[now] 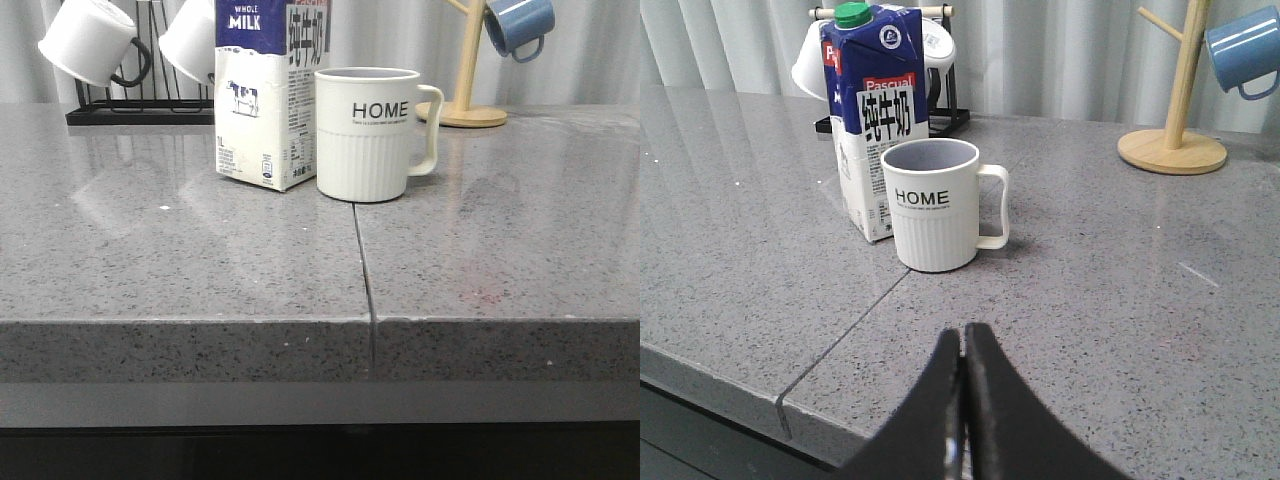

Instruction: Place milk next to cup

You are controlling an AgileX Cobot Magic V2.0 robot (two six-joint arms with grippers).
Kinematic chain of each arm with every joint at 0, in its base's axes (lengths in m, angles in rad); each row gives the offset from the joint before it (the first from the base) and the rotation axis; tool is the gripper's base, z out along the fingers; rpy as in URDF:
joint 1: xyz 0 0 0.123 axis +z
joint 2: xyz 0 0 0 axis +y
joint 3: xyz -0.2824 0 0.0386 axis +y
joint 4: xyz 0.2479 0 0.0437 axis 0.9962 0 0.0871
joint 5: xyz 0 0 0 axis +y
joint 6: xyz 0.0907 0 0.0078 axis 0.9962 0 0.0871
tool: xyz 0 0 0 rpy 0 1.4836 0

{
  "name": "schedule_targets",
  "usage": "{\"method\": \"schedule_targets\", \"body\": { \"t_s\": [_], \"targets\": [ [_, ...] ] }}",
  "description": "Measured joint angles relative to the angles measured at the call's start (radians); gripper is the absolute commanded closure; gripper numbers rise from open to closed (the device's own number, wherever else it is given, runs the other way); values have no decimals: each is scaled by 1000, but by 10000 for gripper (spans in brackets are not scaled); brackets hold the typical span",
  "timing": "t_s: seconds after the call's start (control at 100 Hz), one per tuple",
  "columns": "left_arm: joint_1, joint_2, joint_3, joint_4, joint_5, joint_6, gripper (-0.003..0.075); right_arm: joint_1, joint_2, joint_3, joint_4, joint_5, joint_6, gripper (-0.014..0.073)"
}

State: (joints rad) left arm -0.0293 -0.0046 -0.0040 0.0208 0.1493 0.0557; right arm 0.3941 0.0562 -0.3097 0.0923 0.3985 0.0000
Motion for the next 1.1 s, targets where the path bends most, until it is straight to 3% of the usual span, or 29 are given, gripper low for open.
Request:
{"method": "schedule_targets", "body": {
  "t_s": [0.3, 0.6, 0.77, 1.1],
  "targets": [
    [0, 0, 0, 0, 0, 0, 741, -17, 0, 14, 0, -44, 0, 659],
    [0, 0, 0, 0, 0, 0, 741, -259, 0, 172, -45, -262, 0, 659],
    [0, 0, 0, 0, 0, 0, 741, -394, 0, 261, -85, -309, 0, 659],
    [0, 0, 0, 0, 2, 0, 741, -436, -65, 338, -92, -313, 0, 659]
  ]
}}
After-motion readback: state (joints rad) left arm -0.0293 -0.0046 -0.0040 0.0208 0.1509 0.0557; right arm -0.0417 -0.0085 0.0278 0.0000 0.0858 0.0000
